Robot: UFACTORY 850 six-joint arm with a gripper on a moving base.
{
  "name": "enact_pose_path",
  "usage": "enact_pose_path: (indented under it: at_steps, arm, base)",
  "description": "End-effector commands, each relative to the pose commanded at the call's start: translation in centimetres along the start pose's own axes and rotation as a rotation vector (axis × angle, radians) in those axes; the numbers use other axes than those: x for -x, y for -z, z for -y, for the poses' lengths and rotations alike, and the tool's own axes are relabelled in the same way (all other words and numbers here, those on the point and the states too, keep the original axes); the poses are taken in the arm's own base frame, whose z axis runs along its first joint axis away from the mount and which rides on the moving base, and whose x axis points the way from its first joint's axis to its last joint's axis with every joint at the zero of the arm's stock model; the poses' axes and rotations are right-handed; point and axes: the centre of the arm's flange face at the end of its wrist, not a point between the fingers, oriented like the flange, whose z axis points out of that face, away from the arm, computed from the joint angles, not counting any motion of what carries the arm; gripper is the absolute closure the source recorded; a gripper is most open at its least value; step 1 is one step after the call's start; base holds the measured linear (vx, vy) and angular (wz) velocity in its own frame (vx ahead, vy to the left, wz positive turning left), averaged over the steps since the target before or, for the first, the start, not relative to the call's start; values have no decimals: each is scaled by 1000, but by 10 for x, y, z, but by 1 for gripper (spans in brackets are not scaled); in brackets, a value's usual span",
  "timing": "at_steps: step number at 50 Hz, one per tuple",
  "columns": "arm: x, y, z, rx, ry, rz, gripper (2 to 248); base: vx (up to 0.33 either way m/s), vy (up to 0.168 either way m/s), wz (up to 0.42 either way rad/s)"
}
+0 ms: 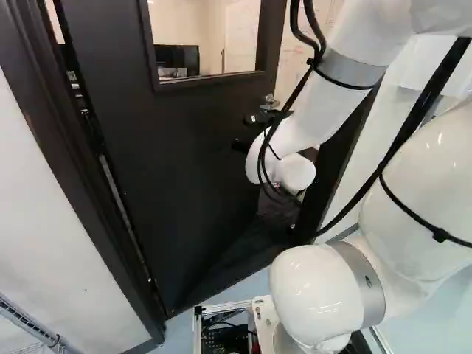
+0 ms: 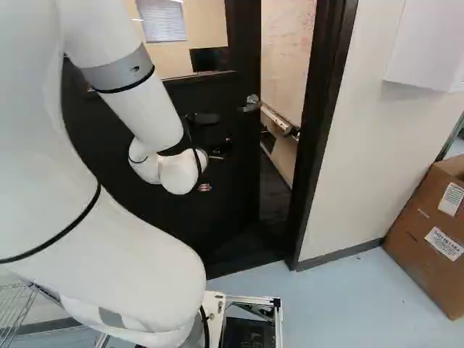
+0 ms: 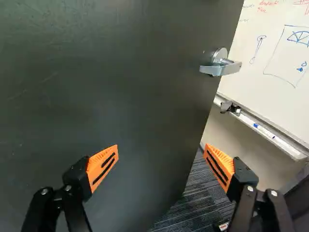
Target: Open the door and move inside
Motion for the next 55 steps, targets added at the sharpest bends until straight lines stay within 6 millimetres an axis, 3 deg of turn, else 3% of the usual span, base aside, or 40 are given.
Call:
enact_pose_path:
  at_steps: [25,55]
  arm:
    - [0,-1,0,2,-2,0,3]
    - [-5,-18,-3,86,-72,3,3]
  base:
    - [1,1,0]
    - [0,0,0]
